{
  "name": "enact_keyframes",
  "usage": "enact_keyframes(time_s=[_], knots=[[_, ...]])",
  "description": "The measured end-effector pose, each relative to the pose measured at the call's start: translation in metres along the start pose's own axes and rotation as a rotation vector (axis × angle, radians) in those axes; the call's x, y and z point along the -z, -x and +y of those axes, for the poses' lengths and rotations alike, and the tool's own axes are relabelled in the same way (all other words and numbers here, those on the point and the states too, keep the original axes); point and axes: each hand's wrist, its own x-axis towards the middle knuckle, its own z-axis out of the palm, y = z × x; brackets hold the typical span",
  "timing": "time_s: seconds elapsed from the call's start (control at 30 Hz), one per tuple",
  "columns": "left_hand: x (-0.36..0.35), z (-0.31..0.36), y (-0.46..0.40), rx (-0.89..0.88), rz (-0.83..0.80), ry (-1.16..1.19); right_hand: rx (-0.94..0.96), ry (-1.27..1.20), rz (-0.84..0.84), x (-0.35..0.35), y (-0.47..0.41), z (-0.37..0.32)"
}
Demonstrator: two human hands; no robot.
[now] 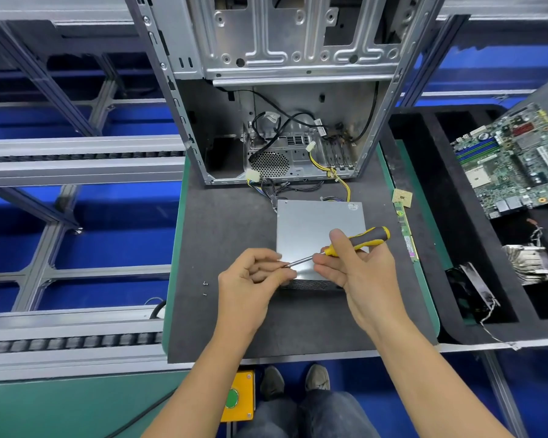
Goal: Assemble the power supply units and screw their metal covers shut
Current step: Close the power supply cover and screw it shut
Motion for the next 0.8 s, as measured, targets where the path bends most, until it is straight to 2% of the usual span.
enact_keyframes(time_s=[0.1,0.33,0.5,0.67,0.8], knots=[[0.000,0.000,0.001,-0.037,0.007,-0.036,-0.002,0.002,0.004,-0.001,0.001,0.001],[0.000,-0.004,0.004,-0.283,0.030,-0.240,-0.004,0.159,-0.084,-0.001,0.001,0.004],[-0.003,-0.006,0.007,-0.388,0.055,-0.373,0.003,0.144,-0.119,-0.003,0.004,0.012],[0.002,-0.014,0.012,-0.256,0.004,-0.363,0.087,0.215,-0.091,-0.004,0.002,0.016],[0.008,-0.021,0.014,-0.277,0.014,-0.417,0.090,0.242,-0.076,-0.002,0.000,0.018]])
